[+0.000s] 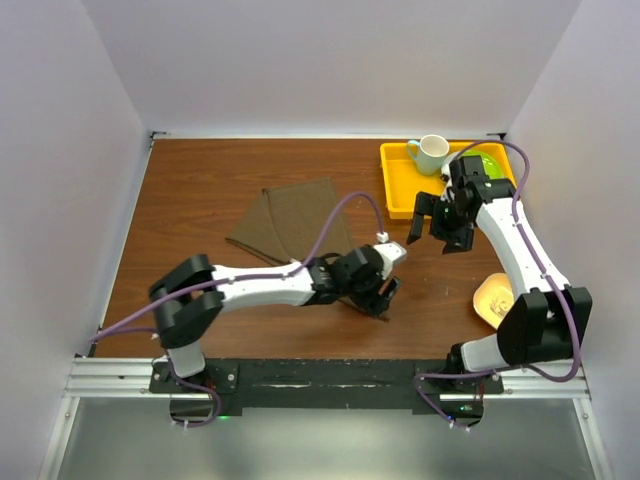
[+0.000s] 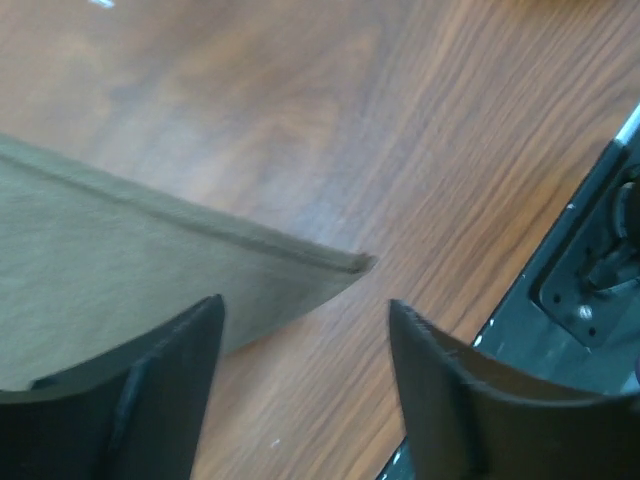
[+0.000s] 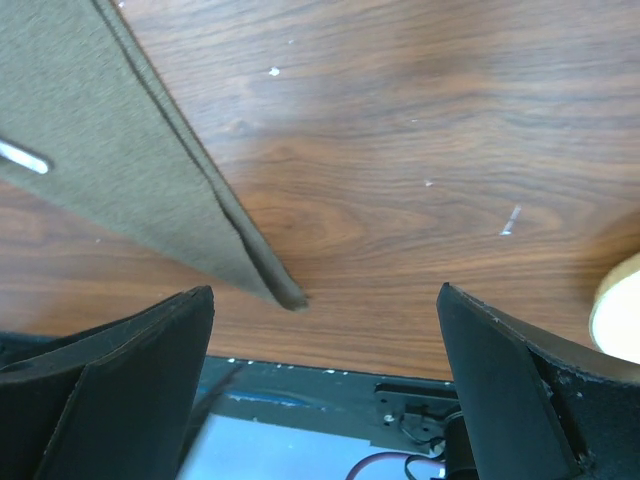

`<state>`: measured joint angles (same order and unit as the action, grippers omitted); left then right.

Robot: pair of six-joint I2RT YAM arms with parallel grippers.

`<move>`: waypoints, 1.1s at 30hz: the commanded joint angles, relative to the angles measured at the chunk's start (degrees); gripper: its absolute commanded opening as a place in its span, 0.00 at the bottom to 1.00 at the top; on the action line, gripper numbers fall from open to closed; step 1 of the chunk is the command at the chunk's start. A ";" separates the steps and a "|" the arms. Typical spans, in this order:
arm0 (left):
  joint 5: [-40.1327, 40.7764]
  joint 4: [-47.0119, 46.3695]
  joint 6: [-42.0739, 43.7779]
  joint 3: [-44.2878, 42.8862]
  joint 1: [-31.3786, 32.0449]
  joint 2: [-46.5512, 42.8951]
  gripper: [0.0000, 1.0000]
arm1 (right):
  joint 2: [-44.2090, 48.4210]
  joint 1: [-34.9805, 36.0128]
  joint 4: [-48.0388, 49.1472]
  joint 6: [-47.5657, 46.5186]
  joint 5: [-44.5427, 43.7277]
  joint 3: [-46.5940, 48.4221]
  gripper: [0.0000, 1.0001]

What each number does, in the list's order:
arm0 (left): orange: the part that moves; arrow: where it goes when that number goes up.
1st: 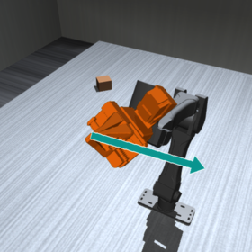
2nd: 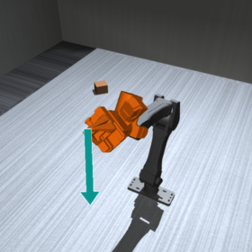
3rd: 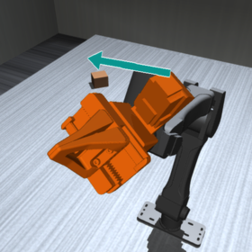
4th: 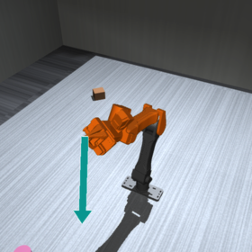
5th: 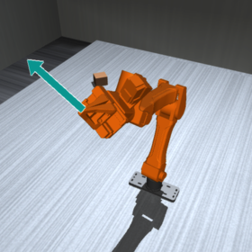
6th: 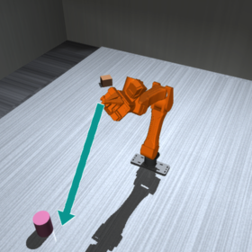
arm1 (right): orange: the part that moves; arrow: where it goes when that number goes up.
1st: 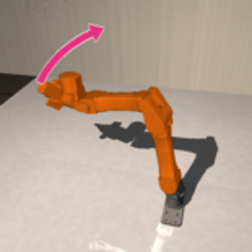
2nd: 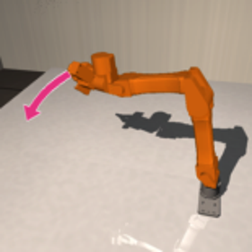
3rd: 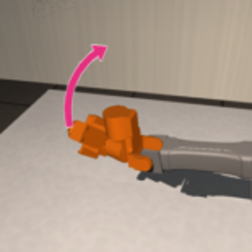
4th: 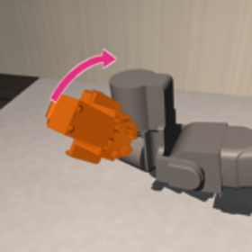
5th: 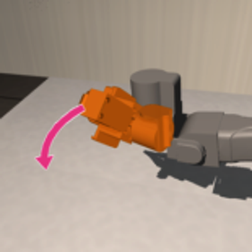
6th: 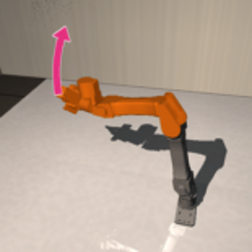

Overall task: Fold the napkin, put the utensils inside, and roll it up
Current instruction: Fold the napkin

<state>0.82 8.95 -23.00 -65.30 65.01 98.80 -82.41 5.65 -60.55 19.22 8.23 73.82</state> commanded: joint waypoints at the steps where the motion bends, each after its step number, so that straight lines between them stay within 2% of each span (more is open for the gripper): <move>1: 4.54 4.67 -0.11 -8.70 4.06 7.52 0.73 | 3.83 -0.11 -1.32 0.29 -2.17 0.36 0.98; 3: 6.03 5.46 -0.29 -10.63 6.00 9.03 0.68 | 5.06 -0.20 -1.41 0.38 -1.82 0.27 0.98; 4: 6.56 5.90 -0.37 -11.25 6.52 10.52 0.59 | 5.42 -0.20 -1.67 0.46 -1.73 0.27 0.98; 8: 9.46 10.20 -0.81 -16.08 8.46 14.13 0.42 | 6.82 -0.11 -2.81 0.20 -1.28 0.18 0.98; 13: 12.27 11.18 -1.34 -17.76 10.31 16.24 0.39 | 9.02 -0.20 -3.08 0.11 -0.94 -1.13 0.98; 22: 17.37 13.81 -1.43 -18.46 11.36 17.30 0.47 | 10.52 -0.20 -2.90 -0.24 0.82 -3.42 0.98; 26: 17.11 13.55 -1.17 -18.73 11.36 18.61 0.46 | 10.17 -0.03 -2.64 -0.33 2.23 -3.42 0.98; 29: 17.55 13.29 -0.90 -18.81 11.36 19.41 0.42 | 9.90 -0.11 -2.73 -0.68 2.23 -3.07 0.98; 32: 18.78 12.85 -0.20 -18.72 11.36 19.67 0.32 | 9.64 -0.11 -2.64 -0.77 2.76 -3.16 0.98; 33: 19.48 12.85 -0.20 -18.90 11.36 19.76 0.22 | 9.46 -0.11 -2.64 -0.85 2.93 -3.24 0.98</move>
<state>17.32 22.39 -23.40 -82.15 76.16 117.91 -73.36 5.61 -63.20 19.03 9.23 70.37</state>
